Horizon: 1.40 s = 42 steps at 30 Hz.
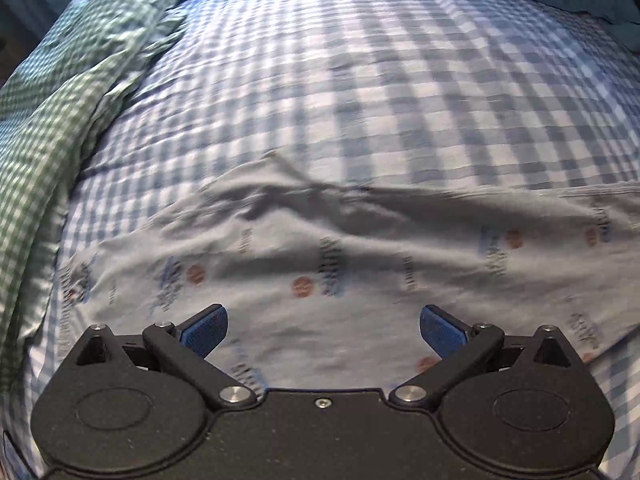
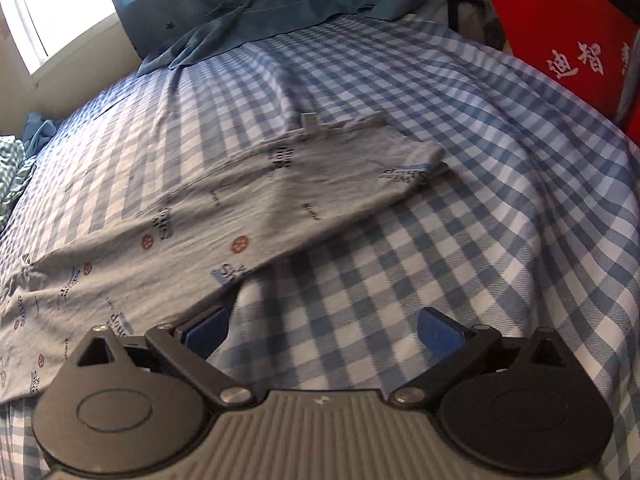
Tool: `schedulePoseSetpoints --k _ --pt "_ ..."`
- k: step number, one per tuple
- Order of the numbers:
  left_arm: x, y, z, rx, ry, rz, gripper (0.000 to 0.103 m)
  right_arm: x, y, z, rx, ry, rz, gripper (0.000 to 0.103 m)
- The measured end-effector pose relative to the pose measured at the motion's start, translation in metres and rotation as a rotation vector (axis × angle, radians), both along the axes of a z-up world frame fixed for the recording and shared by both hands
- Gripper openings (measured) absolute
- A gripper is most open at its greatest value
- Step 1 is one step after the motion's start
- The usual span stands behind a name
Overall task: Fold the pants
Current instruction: 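Grasp the pants corner with the right gripper while the left gripper grasps nearby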
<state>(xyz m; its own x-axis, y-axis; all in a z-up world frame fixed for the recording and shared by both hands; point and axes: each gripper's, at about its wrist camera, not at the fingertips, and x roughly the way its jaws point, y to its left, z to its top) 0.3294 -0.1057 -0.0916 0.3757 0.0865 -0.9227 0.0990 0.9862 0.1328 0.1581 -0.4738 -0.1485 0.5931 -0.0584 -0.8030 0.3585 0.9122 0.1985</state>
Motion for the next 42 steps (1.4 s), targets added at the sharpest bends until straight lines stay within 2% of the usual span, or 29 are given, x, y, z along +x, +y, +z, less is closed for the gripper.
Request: schedulePoseSetpoints --k 4,9,13,18,22,26,28,33,34,35,37,39,42 --pt "0.023 -0.095 0.004 -0.047 -0.001 -0.148 0.102 -0.01 -0.034 -0.006 0.022 -0.026 0.025 0.103" --pt "0.043 -0.221 0.007 -0.089 -0.018 -0.394 0.102 -0.004 -0.065 -0.01 0.03 -0.077 0.069 0.102" --pt "0.049 -0.302 0.001 -0.057 -0.038 -0.582 0.102 0.014 -0.08 -0.014 0.025 -0.119 0.104 0.093" --pt "0.056 -0.371 -0.019 0.029 -0.06 -0.729 0.102 0.035 -0.095 -0.024 0.063 -0.161 0.069 0.08" --pt "0.064 -0.405 -0.04 0.07 -0.036 -0.766 0.102 0.046 -0.104 -0.029 0.076 -0.18 0.026 0.066" --pt "0.072 -0.427 -0.06 0.127 -0.023 -0.785 0.102 0.055 -0.113 -0.035 0.086 -0.187 -0.003 0.057" --pt "0.075 -0.434 -0.067 0.152 -0.013 -0.789 0.102 0.059 -0.115 -0.036 0.079 -0.184 -0.011 0.048" --pt "0.083 -0.444 -0.068 0.157 0.013 -0.773 0.102 0.065 -0.122 -0.037 0.103 -0.187 -0.067 0.044" --pt "0.084 -0.446 -0.066 0.157 0.021 -0.763 0.102 0.066 -0.121 -0.037 0.093 -0.183 -0.074 0.039" --pt "0.085 -0.446 -0.063 0.153 0.027 -0.754 0.102 0.068 -0.118 -0.037 0.074 -0.177 -0.078 0.036" --pt "0.087 -0.444 -0.054 0.133 0.045 -0.731 0.102 0.069 -0.115 -0.037 0.054 -0.175 -0.074 0.017" --pt "0.092 -0.442 -0.042 0.085 0.077 -0.688 0.102 0.069 -0.112 -0.035 0.036 -0.182 -0.073 0.013" --pt "0.102 -0.433 -0.023 -0.051 0.159 -0.6 0.099 0.069 -0.1 -0.027 -0.054 -0.188 -0.041 0.011"
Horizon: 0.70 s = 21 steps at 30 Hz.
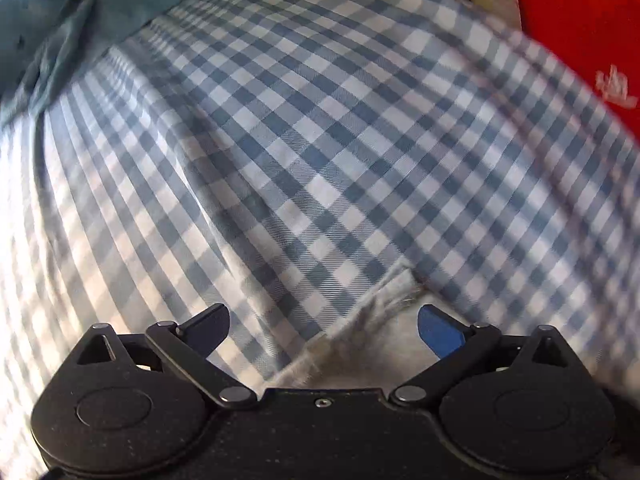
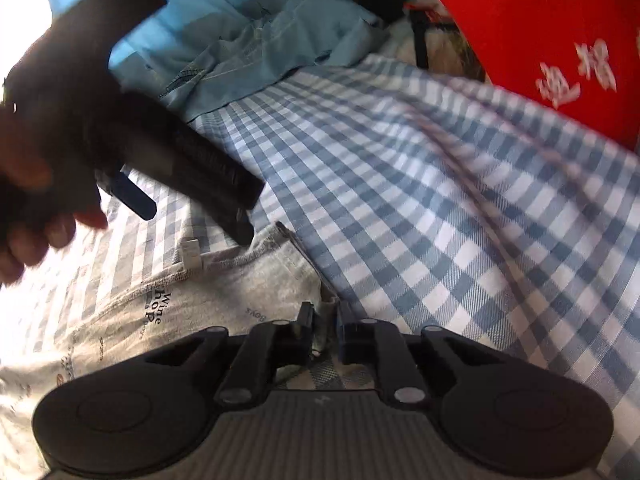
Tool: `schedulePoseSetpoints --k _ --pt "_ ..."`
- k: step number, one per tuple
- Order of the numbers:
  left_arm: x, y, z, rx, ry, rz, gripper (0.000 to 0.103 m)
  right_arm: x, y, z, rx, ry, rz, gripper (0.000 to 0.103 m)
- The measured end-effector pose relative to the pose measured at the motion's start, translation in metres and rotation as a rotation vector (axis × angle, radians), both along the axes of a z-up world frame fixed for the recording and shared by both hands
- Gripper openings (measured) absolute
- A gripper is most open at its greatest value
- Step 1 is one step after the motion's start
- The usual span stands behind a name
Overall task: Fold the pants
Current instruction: 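Grasp the pants corner with the right gripper while the left gripper grasps nearby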
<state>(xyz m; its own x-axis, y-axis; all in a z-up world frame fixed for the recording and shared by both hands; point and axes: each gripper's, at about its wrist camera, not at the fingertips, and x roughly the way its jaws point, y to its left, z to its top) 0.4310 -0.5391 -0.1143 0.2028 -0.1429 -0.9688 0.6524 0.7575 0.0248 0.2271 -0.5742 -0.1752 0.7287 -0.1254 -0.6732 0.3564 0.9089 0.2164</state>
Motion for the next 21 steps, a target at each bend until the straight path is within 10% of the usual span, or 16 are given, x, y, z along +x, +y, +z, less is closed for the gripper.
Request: schedulePoseSetpoints --k 7,17,21 --pt "0.011 -0.004 0.009 -0.095 0.217 0.132 0.087 0.004 0.036 0.018 -0.207 -0.003 0.109 0.008" --pt "-0.002 -0.027 -0.014 0.046 0.27 0.102 0.077 0.008 0.079 0.028 -0.367 -0.012 0.235 0.007" --pt "-0.007 -0.027 -0.017 0.108 0.252 0.086 0.043 0.008 0.093 0.03 -0.399 -0.011 0.272 0.006"
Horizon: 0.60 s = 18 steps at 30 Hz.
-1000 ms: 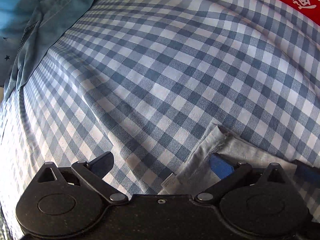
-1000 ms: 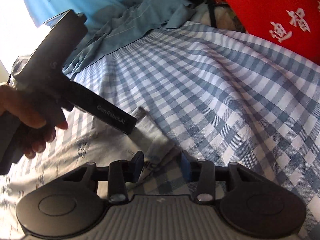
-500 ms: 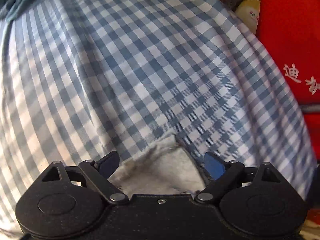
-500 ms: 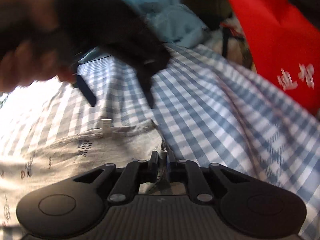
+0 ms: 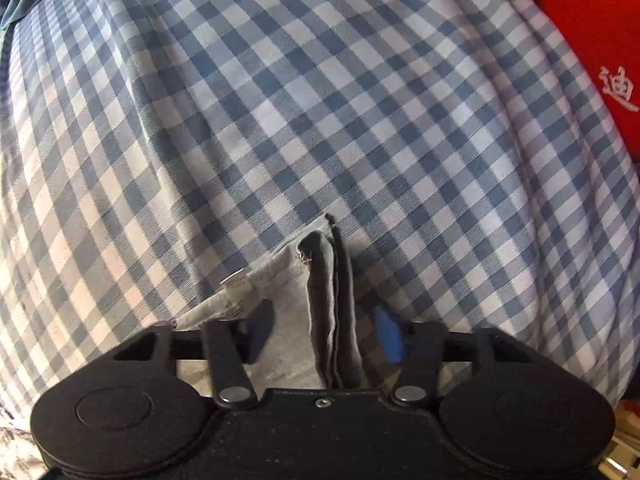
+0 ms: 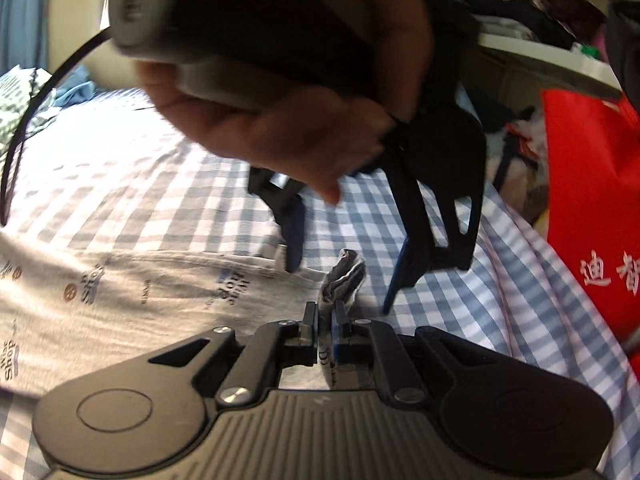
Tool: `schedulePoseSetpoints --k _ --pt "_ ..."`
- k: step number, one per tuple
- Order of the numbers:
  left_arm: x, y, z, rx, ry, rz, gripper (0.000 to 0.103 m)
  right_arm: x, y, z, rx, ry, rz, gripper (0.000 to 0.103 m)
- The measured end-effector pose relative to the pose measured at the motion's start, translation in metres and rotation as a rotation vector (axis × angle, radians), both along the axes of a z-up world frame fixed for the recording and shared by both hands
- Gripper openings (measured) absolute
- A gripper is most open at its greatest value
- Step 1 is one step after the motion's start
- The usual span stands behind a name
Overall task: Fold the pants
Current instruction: 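Grasp the pants corner with the right gripper while the left gripper grasps nearby, then lift the held pants edge with both grippers and fold it over the pants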
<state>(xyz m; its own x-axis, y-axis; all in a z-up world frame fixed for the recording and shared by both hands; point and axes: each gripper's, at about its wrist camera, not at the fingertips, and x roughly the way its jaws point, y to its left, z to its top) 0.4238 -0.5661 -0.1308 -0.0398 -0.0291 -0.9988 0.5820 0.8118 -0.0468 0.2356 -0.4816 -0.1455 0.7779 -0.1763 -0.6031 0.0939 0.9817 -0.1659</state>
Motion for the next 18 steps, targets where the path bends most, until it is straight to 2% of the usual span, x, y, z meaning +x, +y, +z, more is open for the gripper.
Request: schedulePoseSetpoints --k 1,2,3,4,13,18 --pt "-0.001 0.003 0.0 0.0 0.0 0.004 0.032 0.0 0.003 0.001 -0.004 0.001 0.004 0.006" --pt "-0.001 0.007 0.001 -0.007 -0.003 0.014 0.025 -0.001 0.005 0.001 -0.006 0.002 0.008 0.006" --pt "-0.001 0.012 0.003 -0.02 -0.004 0.031 0.009 -0.002 0.007 0.003 -0.004 0.004 0.009 0.006" --pt "-0.001 0.018 0.006 -0.041 -0.004 0.048 0.005 -0.003 0.009 0.003 -0.005 0.005 0.01 0.006" --pt "-0.015 0.097 0.055 -0.275 -0.001 0.203 0.004 -0.023 0.041 0.027 -0.058 -0.021 0.055 0.006" --pt "-0.027 0.166 0.078 -0.416 0.003 0.357 0.004 -0.037 0.074 0.045 -0.109 -0.047 0.131 0.006"
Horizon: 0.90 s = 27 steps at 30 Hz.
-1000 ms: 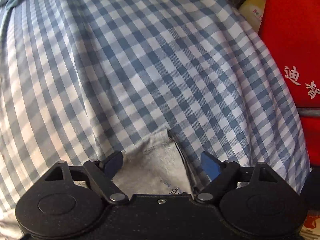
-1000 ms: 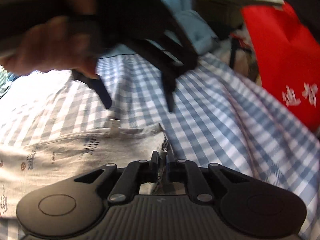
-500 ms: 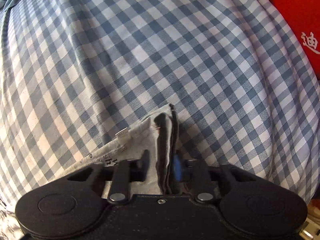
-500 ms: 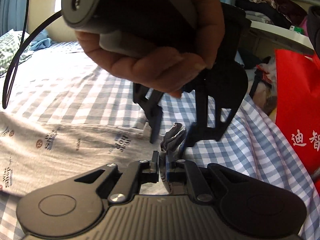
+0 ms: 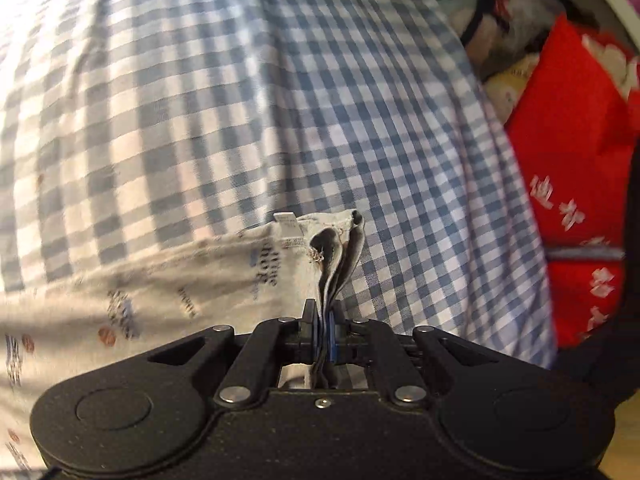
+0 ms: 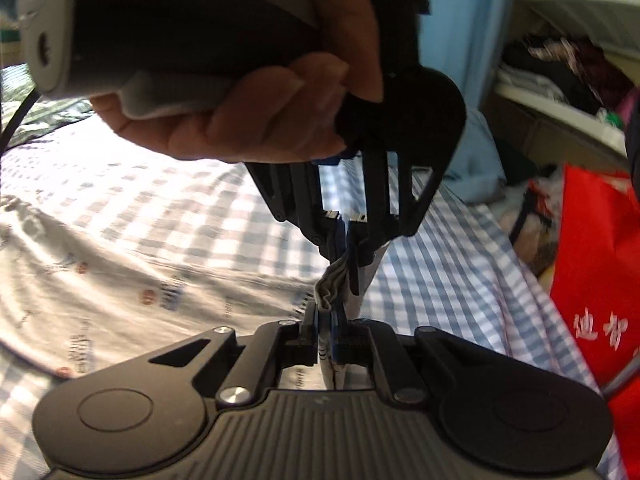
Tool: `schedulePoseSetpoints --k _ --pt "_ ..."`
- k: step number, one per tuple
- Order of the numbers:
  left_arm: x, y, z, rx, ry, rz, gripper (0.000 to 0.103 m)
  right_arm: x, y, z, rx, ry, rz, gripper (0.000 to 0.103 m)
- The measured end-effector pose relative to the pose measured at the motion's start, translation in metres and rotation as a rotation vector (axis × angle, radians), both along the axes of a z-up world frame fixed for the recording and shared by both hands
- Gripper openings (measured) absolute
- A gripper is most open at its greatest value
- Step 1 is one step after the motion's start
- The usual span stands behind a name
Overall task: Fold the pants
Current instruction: 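Lift the held pants edge with both grippers and fold it over the pants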
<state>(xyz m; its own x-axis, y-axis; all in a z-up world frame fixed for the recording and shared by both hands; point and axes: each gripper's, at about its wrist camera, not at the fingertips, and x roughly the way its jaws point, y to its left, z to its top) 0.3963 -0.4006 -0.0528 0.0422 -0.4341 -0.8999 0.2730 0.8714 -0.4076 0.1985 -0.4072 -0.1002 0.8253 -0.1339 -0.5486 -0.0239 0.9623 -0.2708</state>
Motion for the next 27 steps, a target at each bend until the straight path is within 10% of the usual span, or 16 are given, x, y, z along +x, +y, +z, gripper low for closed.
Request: schedulePoseSetpoints --k 12,27 --pt "-0.03 0.163 0.0 -0.09 -0.049 0.17 0.004 -0.015 0.112 0.007 -0.081 0.039 0.173 0.006" --pt "-0.029 0.256 -0.068 -0.089 -0.028 0.133 0.004 0.003 0.205 -0.05 -0.148 0.147 0.13 0.006"
